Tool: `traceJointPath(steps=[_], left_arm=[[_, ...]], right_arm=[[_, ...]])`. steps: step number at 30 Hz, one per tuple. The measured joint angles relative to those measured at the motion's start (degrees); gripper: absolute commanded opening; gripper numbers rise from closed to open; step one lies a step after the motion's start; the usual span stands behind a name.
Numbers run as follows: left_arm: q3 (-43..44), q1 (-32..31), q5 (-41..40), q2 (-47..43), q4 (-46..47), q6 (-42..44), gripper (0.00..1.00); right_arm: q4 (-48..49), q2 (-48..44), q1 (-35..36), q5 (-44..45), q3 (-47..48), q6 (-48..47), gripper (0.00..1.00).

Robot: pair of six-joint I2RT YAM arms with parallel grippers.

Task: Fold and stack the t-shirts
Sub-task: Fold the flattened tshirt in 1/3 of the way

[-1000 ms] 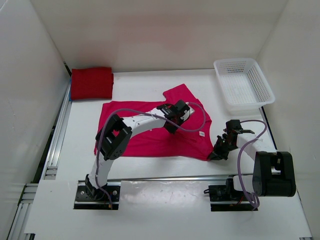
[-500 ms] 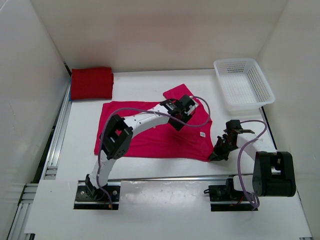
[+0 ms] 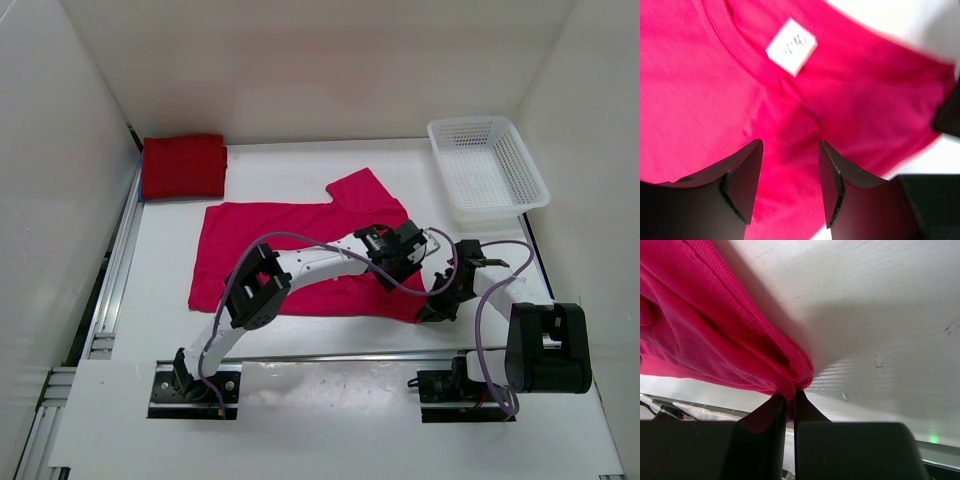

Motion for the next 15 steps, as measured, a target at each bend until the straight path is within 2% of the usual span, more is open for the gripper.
traceJointPath(steps=[4, 9, 15], left_arm=[[4.4, 0.7, 0.0, 3.1, 1.0, 0.0, 0.59], [4.7, 1.1, 0.0, 3.6, 1.5, 0.0, 0.56], [2.2, 1.1, 1.7, 3.6, 1.4, 0.0, 0.65]], right_arm=[[0.0, 0.0, 0.0, 0.0, 0.0, 0.0, 0.0], [0.0, 0.0, 0.0, 0.0, 0.0, 0.0, 0.0], [0.0, 0.1, 0.0, -0.1, 0.0, 0.0, 0.0]])
